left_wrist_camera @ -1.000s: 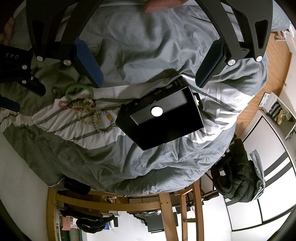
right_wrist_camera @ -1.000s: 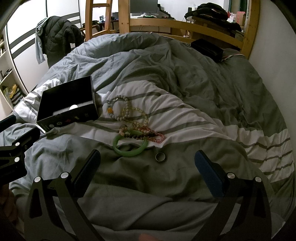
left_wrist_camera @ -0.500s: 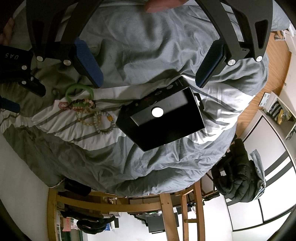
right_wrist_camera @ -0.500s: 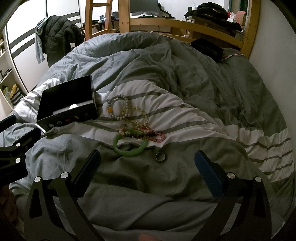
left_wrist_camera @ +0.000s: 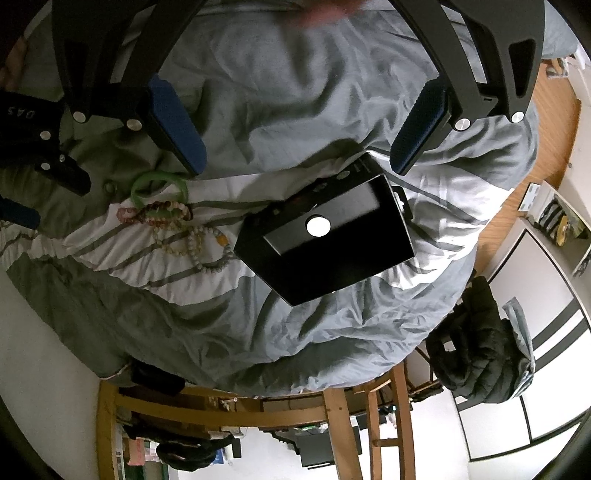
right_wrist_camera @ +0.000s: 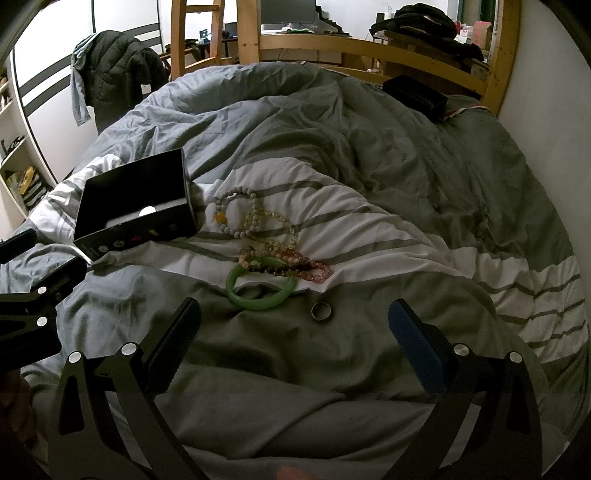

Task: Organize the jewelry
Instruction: 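Lift the black box with the left tool while the right tool reaches toward the jewelry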

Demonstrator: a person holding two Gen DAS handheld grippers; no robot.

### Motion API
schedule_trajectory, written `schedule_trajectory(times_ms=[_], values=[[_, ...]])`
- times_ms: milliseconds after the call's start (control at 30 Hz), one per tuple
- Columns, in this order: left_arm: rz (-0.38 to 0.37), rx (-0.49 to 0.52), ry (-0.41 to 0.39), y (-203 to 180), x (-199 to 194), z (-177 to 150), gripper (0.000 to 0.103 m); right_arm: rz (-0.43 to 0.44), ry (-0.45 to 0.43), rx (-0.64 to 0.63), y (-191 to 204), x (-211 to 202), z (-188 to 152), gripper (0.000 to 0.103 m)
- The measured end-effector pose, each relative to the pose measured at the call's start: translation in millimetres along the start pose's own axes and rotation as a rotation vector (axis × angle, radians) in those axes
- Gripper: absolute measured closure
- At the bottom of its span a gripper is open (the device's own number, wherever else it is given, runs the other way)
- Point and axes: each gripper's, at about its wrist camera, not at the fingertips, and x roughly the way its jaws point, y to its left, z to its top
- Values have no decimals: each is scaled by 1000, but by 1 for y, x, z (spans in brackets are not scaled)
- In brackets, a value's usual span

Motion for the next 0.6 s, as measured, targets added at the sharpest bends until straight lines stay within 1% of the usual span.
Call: schedule_trajectory(times_ms=[100,133,167,200,267,300,333,467,500,533,600], values=[[5,2,33,1,4,-2,4,-10,-1,-4,0,0,0,3],[24,30,89,-1,6,1,4,-19,-1,-7,0,2,-1,3],[19,31,91,-1,6,0,4,-23,-7,-10,1,2,-3,3],[18,29,70,-1,5,0,4,-23,-7,-10,0,2,-4,3],[19,17,-18,-3,1,-1,4,-15,-7,-3,-1,3,-6,3],[27,27,-25,-5,0,-2,4,-11,-6,-3,-2,4,-7,3],[19,29,-57,-7,0,-2,4,-8,-6,-4,-2,5,-8,3],[15,81,-47,-15,4,-1,4,-10,-5,-13,-3,7,-7,3],[-1,84,-46,-17,6,1,4,-9,0,-19,-5,10,-7,3],[-35,65,-44,-18,8,3,4,-12,6,-26,-6,12,-6,3],[-57,62,-50,-22,12,9,4,-9,13,-45,-10,20,-2,3]])
